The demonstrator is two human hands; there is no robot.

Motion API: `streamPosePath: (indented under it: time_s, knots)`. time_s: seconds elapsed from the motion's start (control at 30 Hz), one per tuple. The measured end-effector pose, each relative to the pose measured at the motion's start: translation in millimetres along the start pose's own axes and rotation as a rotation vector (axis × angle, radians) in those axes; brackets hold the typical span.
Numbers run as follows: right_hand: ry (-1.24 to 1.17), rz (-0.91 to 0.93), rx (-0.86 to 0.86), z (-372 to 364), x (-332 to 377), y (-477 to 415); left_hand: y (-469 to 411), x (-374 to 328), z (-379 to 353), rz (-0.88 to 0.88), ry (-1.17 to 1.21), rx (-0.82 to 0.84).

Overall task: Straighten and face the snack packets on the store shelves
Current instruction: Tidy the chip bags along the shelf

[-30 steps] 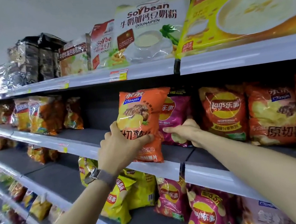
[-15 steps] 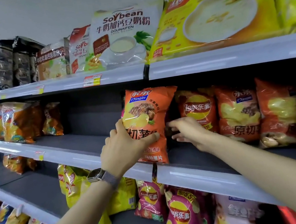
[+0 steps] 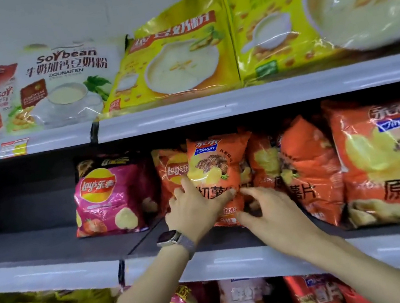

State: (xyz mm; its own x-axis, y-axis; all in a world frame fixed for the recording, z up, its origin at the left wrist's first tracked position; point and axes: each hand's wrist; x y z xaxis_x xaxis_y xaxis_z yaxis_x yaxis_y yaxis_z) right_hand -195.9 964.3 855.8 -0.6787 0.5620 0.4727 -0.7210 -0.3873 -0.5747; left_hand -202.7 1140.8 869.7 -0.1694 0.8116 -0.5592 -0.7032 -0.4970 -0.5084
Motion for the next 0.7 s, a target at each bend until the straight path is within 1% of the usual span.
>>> streamPosePath:
  time_s: [0.17,0.33,0.43,0.57,0.7]
  knots:
    - [0.165,-0.045,0.09,20.2,-17.8,11.5,0.2,-40.9,-27.6,0.022,0.089,0.031]
    - [0.184,-0.089,0.092,31.0,-33.8,18.4,14.4,-66.2,-44.1,-0.039,0.169,0.099]
    - [0.181,-0.1,0.087,35.0,-41.8,16.2,13.1,-66.9,-45.2,-0.046,0.247,0.127]
    - [0.206,-0.114,0.07,36.9,-49.4,14.0,7.1,-57.5,-41.2,-0.061,0.45,0.166]
    - [0.227,-0.113,0.072,35.4,-55.1,11.8,5.2,-47.7,-38.4,-0.101,0.536,0.205]
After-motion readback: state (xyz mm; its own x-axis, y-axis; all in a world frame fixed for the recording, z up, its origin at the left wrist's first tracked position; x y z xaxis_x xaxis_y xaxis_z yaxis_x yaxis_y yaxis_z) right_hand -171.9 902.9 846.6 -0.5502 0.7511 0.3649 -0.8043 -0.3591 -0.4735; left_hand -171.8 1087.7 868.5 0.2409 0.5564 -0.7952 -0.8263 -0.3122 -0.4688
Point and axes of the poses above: each hand's wrist, its own y-axis away from the middle knuckle, its own z-axis out of the back of the hand, x = y × z, and after that the axes turned 1 degree about -z, right-handed
